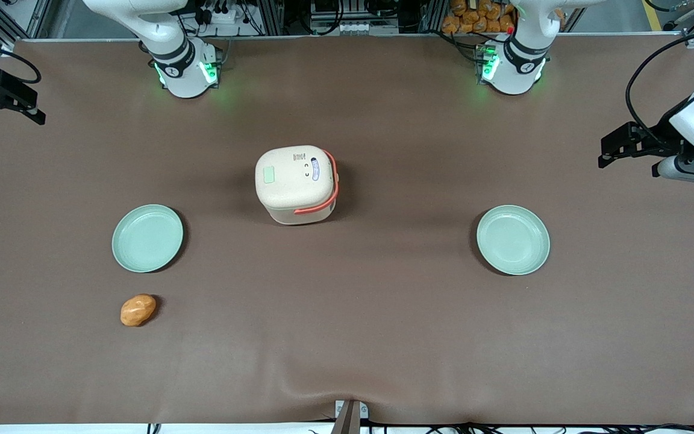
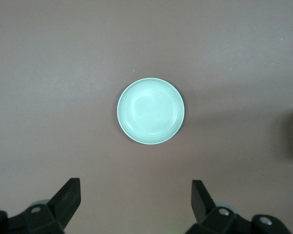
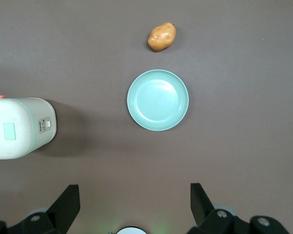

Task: Press rice cooker button with right arm
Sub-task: 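Move the right gripper over the green button of the white rice cooker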

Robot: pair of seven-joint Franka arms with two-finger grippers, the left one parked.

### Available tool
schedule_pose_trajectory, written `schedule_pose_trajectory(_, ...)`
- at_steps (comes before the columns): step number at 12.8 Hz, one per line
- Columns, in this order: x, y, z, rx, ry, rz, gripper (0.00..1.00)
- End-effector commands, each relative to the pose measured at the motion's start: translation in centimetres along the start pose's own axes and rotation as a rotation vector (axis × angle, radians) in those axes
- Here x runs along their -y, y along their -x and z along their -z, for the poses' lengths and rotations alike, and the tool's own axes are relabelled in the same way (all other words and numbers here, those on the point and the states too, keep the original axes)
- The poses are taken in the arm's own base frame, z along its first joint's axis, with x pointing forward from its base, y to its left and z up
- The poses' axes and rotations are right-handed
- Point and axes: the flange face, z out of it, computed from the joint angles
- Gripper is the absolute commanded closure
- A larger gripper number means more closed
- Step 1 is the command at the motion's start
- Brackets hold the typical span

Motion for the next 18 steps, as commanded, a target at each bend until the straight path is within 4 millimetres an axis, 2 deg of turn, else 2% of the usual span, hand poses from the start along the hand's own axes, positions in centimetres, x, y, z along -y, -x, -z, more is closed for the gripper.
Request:
schedule_pose_trajectory(1, 0.1, 0.3, 0.1, -0.008, 0.004, 0.0, 0.0)
schedule_pose_trajectory(5, 0.0, -0.1, 0.1, -0.026, 0.007, -0.006, 0.0)
schedule_pose_trajectory(7, 0.2, -0.6, -0.7, -0.009, 0.005, 0.001, 0.0)
schedule_pose_trajectory(11, 2.4, -1.1, -1.1, 0.0, 0.01, 0.04, 0.0)
schedule_pose_trajectory(13, 2.9, -1.3, -1.4, 0.005, 0.009, 0.049, 0.0)
schedule_pose_trajectory(15, 4.6, -1.9, -2.0, 0.016, 0.012, 0.08, 0.0)
schedule_pose_trajectory(17, 7.0, -2.2, -2.3, 0.015, 0.019, 0.115, 0.47)
schedule_pose_trajectory(18, 8.4, -2.5, -2.9, 0.027, 0.021, 0.1, 0.73)
